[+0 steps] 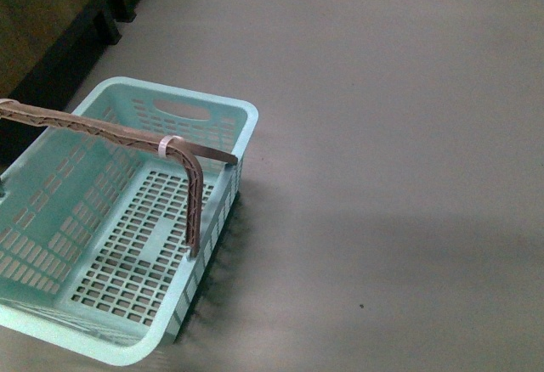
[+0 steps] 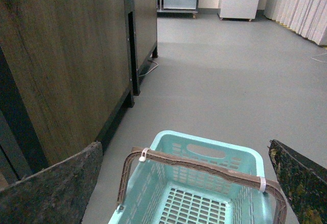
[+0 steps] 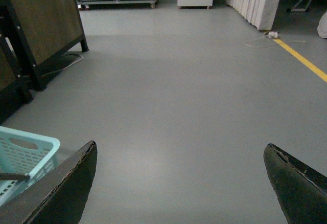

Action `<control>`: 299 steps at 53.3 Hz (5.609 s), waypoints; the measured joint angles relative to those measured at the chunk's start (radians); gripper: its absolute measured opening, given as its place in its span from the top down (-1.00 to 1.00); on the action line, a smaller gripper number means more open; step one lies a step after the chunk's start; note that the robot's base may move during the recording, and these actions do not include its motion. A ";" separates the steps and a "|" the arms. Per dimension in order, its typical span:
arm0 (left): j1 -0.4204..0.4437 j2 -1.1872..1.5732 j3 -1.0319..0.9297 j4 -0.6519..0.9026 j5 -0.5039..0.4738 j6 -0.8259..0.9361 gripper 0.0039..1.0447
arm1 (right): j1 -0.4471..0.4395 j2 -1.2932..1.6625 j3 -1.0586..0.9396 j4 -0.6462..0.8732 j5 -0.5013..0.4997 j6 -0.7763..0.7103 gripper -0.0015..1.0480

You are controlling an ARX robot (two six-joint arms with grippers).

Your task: Pick lemon and mango into basket

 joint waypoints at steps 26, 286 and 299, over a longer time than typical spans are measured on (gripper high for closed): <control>0.000 0.000 0.000 0.000 0.000 0.000 -0.87 | 0.000 0.000 0.000 0.000 0.000 0.000 -0.83; -0.195 0.848 0.699 -0.087 -0.078 -1.584 0.48 | 0.000 0.000 0.000 0.000 0.003 0.000 -0.83; -0.196 0.848 0.702 -0.087 -0.079 -1.584 0.48 | 0.000 0.000 0.000 0.000 0.003 0.000 -0.83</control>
